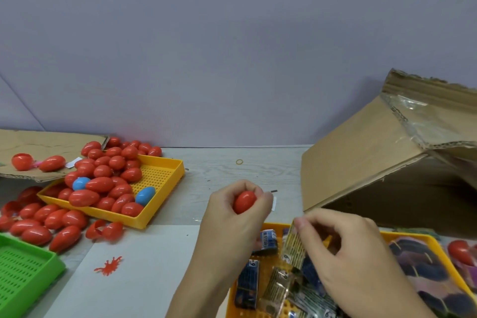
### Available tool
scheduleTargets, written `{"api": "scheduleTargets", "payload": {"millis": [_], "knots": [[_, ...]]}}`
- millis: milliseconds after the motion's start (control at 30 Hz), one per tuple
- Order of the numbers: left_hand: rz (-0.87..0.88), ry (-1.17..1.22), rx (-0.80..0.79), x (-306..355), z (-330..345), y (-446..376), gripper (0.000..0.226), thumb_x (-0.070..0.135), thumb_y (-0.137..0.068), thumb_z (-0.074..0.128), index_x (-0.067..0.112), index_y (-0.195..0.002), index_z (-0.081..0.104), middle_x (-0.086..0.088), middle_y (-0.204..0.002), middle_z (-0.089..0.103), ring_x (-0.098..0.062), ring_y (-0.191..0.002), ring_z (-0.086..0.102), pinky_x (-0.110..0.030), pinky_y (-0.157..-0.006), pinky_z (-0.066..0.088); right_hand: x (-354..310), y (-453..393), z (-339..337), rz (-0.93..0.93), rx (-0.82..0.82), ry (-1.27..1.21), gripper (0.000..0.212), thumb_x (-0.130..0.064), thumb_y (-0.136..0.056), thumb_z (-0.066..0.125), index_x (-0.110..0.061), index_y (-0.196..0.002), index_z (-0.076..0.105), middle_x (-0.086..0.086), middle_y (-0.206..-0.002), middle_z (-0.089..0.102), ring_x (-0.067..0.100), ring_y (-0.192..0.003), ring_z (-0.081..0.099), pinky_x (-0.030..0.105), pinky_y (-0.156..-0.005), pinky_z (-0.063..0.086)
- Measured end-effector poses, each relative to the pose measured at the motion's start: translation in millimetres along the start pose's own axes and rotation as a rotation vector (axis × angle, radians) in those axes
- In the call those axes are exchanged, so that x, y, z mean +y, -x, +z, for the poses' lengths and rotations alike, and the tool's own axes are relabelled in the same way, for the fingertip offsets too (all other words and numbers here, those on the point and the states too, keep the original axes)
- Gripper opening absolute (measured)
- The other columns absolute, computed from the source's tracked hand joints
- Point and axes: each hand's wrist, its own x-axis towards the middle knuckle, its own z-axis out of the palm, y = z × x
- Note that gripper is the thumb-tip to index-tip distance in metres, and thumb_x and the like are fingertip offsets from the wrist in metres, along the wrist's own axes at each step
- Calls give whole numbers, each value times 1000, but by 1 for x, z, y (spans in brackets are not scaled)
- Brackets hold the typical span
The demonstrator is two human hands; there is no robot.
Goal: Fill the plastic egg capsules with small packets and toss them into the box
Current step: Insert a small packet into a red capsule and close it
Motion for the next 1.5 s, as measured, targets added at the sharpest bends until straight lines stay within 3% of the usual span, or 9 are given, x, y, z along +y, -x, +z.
{"api": "scheduleTargets", "payload": {"millis": [167, 267, 367, 533, 667, 800, 1067, 1300, 1500], "knots": [[4, -139, -137, 6, 4, 6, 34, 61, -61, 73, 33, -81, 73, 13, -60, 61, 0, -51, 56, -12, -54, 48, 0, -3, -4, 73, 108, -162, 31, -61, -78, 45, -40, -75, 68, -4, -60, 66, 11, -59, 61, 25, -54, 45], [8, -208, -177, 5, 7, 8, 22, 50, -68, 79, 31, -78, 75, 13, -59, 62, 2, -54, 60, -8, -54, 46, -2, -3, -6, 102, 140, -271, 28, -59, -78, 48, -42, -74, 70, -6, -58, 67, 6, -57, 62, 16, -50, 45], [25, -242, -187, 3, 7, 7, 13, 39, -77, 80, 27, -74, 74, 14, -60, 62, 2, -56, 61, -9, -56, 45, -3, -3, -6, 114, 156, -323, 28, -52, -82, 53, -36, -71, 73, -4, -58, 68, 6, -56, 63, 17, -50, 47], [41, -209, -168, 3, 7, 8, 25, 49, -74, 75, 25, -73, 71, 13, -59, 56, -1, -53, 54, -13, -56, 45, -5, -4, -7, 172, 142, -431, 44, -52, -88, 49, -22, -66, 73, 0, -59, 68, 1, -50, 60, 9, -50, 42], [50, -205, -157, 4, 8, 7, 35, 55, -72, 71, 20, -70, 68, 10, -53, 47, -6, -49, 45, -16, -51, 42, -6, -5, -8, 193, 62, -535, 37, -59, -73, 58, -28, -76, 77, 4, -66, 72, 7, -59, 65, 20, -58, 47], [60, -214, -173, 3, 9, 6, 37, 58, -69, 68, 21, -71, 68, 9, -54, 46, -8, -51, 45, -18, -53, 43, 0, -5, -7, 226, 82, -608, 33, -55, -64, 66, -32, -85, 79, 7, -72, 74, 19, -69, 70, 32, -62, 50], [60, -186, -67, 4, 8, 7, 37, 55, -78, 66, 20, -66, 68, 10, -51, 48, -1, -45, 46, -12, -49, 40, 2, -6, -4, 271, 116, -639, 39, -52, -74, 57, -20, -83, 76, 6, -71, 73, 15, -64, 69, 26, -57, 48], [84, -151, 21, 4, 8, 6, 35, 51, -82, 63, 21, -66, 70, 14, -48, 54, 1, -48, 53, -10, -49, 40, -7, -3, -6, 175, 28, -585, 33, -56, -68, 58, -34, -82, 78, 2, -70, 69, 7, -61, 63, 16, -54, 46], [84, -140, -16, 5, 9, 6, 37, 55, -80, 62, 20, -68, 70, 14, -50, 56, 1, -49, 54, -11, -51, 42, -7, -3, -7, 180, 33, -606, 38, -62, -62, 58, -39, -86, 77, -1, -73, 71, 4, -63, 63, 23, -61, 44]]}}
